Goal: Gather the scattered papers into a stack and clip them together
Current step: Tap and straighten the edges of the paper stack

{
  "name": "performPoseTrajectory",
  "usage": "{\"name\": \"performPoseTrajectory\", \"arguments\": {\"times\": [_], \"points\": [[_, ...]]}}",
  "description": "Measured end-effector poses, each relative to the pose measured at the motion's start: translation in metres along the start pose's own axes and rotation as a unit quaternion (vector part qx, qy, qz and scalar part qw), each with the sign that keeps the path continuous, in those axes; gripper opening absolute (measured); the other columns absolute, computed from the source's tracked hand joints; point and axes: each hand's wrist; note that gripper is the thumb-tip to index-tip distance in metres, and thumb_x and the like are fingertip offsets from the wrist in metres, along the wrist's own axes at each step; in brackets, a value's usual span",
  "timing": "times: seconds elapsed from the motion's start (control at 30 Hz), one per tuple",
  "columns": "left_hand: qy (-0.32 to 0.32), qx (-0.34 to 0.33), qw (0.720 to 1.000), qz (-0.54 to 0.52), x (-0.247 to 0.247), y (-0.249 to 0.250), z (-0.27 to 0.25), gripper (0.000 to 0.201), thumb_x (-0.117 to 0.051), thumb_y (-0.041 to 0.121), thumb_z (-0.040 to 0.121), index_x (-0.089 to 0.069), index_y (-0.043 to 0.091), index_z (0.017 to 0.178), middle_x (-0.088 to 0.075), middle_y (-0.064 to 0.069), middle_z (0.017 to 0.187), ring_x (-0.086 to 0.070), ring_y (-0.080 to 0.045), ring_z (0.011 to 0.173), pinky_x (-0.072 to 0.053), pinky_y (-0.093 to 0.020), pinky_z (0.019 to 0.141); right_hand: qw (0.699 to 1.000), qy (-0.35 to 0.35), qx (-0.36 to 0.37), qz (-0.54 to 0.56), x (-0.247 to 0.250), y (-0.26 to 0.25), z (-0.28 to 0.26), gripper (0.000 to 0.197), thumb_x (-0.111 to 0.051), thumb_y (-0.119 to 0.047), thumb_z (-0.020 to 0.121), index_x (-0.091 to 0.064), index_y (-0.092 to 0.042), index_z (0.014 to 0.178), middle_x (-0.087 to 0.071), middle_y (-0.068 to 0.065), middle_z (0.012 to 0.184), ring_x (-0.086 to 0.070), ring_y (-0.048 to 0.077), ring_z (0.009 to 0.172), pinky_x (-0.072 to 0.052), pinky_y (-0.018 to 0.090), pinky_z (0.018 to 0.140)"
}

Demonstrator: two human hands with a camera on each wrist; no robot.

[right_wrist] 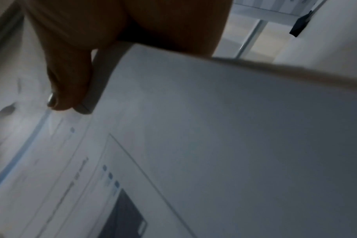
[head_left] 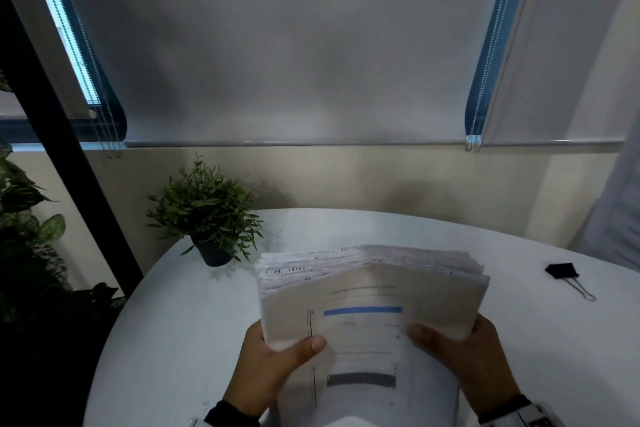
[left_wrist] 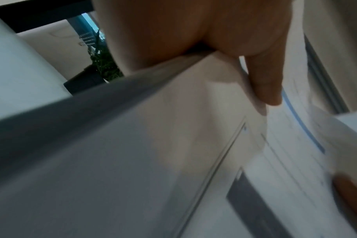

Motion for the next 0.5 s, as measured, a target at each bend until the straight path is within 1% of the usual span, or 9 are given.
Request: {"name": "performPoseTrajectory", "arguments": {"times": [0.07, 0.17, 0.2, 0.27, 0.33, 0.37, 0.43, 0.47, 0.5], "points": [[0.005, -0.019, 1.000, 0.005, 0.003, 0.004, 0.002, 0.082, -0.092, 0.041, 0.028, -0.069, 0.010, 0.101, -0.077, -0.004, 0.093, -0.072, -0.023, 0.087, -0.056, -0.021, 0.063, 1.000, -0.015, -0.007, 0.005, 0.003, 0.002, 0.000, 0.065, -0.094, -0.028, 0.032, -0.068, -0.007, 0.088, -0.074, -0.010, 0.069, -0.071, 0.014, 0.070, -0.051, 0.014, 0.050], [0.019, -0.065, 0.998, -0.001, 0.008, 0.016, 0.007, 0.099, -0.092, 0.045, 0.031, -0.059, 0.009, 0.117, -0.073, -0.004, 0.105, -0.070, -0.020, 0.093, -0.056, -0.023, 0.068, 1.000, -0.022, 0.009, -0.002, 0.006, -0.001, 0.001, 0.099, -0.093, -0.038, 0.006, -0.065, -0.008, 0.095, -0.074, -0.012, 0.073, -0.068, 0.002, 0.064, -0.051, 0.014, 0.050], [0.023, -0.068, 0.997, -0.003, 0.006, 0.020, 0.009, 0.098, -0.092, 0.046, 0.032, -0.059, 0.010, 0.117, -0.073, -0.004, 0.104, -0.070, -0.020, 0.093, -0.056, -0.023, 0.069, 1.000, -0.017, 0.012, 0.001, 0.005, -0.001, 0.002, 0.101, -0.092, -0.041, 0.004, -0.065, -0.008, 0.096, -0.074, -0.012, 0.074, -0.068, 0.001, 0.064, -0.051, 0.014, 0.050], [0.037, -0.069, 0.997, -0.014, -0.002, 0.024, 0.010, 0.092, -0.090, 0.057, 0.028, -0.071, 0.012, 0.106, -0.076, -0.003, 0.099, -0.072, -0.020, 0.089, -0.056, -0.023, 0.069, 1.000, -0.017, 0.019, 0.014, 0.001, -0.006, 0.000, 0.102, -0.087, -0.057, 0.002, -0.067, -0.010, 0.091, -0.075, -0.010, 0.074, -0.069, 0.004, 0.064, -0.051, 0.014, 0.051], [0.062, -0.067, 0.995, -0.030, -0.007, 0.030, 0.010, 0.073, -0.085, 0.066, 0.026, -0.077, 0.032, 0.090, -0.077, 0.005, 0.090, -0.072, -0.012, 0.078, -0.057, -0.020, 0.064, 0.999, -0.017, 0.031, 0.019, -0.004, -0.012, -0.001, 0.099, -0.083, -0.065, 0.004, -0.068, -0.013, 0.087, -0.075, -0.010, 0.075, -0.070, 0.005, 0.065, -0.051, 0.014, 0.051], [0.071, -0.066, 0.995, -0.038, -0.008, 0.032, 0.010, 0.063, -0.085, 0.064, 0.029, -0.077, 0.035, 0.084, -0.077, 0.008, 0.087, -0.072, -0.011, 0.076, -0.057, -0.020, 0.061, 0.999, -0.018, 0.032, 0.017, -0.006, -0.017, -0.002, 0.096, -0.082, -0.066, 0.005, -0.068, -0.016, 0.085, -0.074, -0.012, 0.075, -0.070, 0.004, 0.066, -0.051, 0.013, 0.050], [0.080, -0.064, 0.994, -0.040, -0.005, 0.031, 0.009, 0.047, -0.089, 0.045, 0.042, -0.077, 0.026, 0.084, -0.077, 0.007, 0.087, -0.072, -0.014, 0.077, -0.057, -0.020, 0.060, 0.999, -0.020, 0.032, 0.015, -0.006, -0.021, -0.002, 0.094, -0.083, -0.065, 0.005, -0.068, -0.017, 0.085, -0.074, -0.013, 0.074, -0.069, 0.003, 0.067, -0.051, 0.012, 0.051], [0.078, -0.060, 0.995, -0.032, -0.003, 0.029, 0.008, 0.045, -0.092, 0.034, 0.046, -0.076, 0.023, 0.086, -0.077, 0.005, 0.088, -0.072, -0.015, 0.078, -0.057, -0.020, 0.061, 0.999, -0.019, 0.025, 0.012, -0.005, -0.019, -0.002, 0.094, -0.084, -0.063, 0.007, -0.068, -0.016, 0.086, -0.074, -0.013, 0.074, -0.069, 0.003, 0.067, -0.051, 0.013, 0.051], [0.071, -0.055, 0.996, -0.024, -0.003, 0.026, 0.007, 0.044, -0.094, 0.031, 0.046, -0.077, 0.022, 0.086, -0.077, 0.004, 0.088, -0.072, -0.015, 0.078, -0.057, -0.021, 0.062, 1.000, -0.019, 0.012, 0.003, -0.004, -0.015, -0.002, 0.094, -0.086, -0.060, 0.010, -0.069, -0.013, 0.089, -0.074, -0.013, 0.074, -0.069, 0.003, 0.066, -0.051, 0.013, 0.050]]}}
Point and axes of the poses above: each hand's wrist, its own z-axis towards the middle knuckle, its own x-axis out of the back of the hand, y = z × x
